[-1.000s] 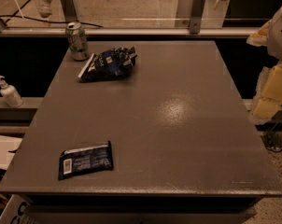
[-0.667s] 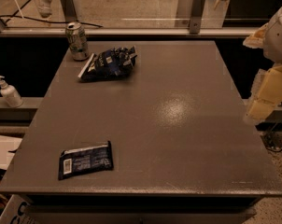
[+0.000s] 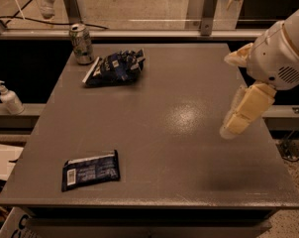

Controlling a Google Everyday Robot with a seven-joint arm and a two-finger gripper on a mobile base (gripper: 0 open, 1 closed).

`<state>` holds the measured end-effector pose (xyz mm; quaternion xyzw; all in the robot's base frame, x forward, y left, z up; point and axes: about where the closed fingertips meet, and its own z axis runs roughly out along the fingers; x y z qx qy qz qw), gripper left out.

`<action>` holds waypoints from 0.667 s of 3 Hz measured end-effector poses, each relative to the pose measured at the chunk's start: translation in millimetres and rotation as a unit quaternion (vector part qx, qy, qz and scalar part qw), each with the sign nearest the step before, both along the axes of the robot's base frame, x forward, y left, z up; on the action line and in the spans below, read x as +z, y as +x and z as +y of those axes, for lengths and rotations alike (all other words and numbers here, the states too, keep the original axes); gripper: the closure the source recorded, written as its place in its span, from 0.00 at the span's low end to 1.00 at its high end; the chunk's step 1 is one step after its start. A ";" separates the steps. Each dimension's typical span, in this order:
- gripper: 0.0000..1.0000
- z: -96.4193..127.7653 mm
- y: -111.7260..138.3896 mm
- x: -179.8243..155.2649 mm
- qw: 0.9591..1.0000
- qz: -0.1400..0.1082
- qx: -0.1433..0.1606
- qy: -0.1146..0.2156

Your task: Move rxbar blueberry near blue chip bag

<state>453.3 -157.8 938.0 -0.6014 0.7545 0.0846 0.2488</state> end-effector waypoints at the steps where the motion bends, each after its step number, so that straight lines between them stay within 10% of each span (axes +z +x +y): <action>1: 0.00 49.3 2.9 -2.2 0.996 0.008 0.034 0.079; 2: 0.00 99.8 -2.4 1.2 0.988 0.025 0.081 0.129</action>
Offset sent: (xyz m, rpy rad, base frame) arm -0.0096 0.1587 0.0074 0.3879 0.0946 0.2804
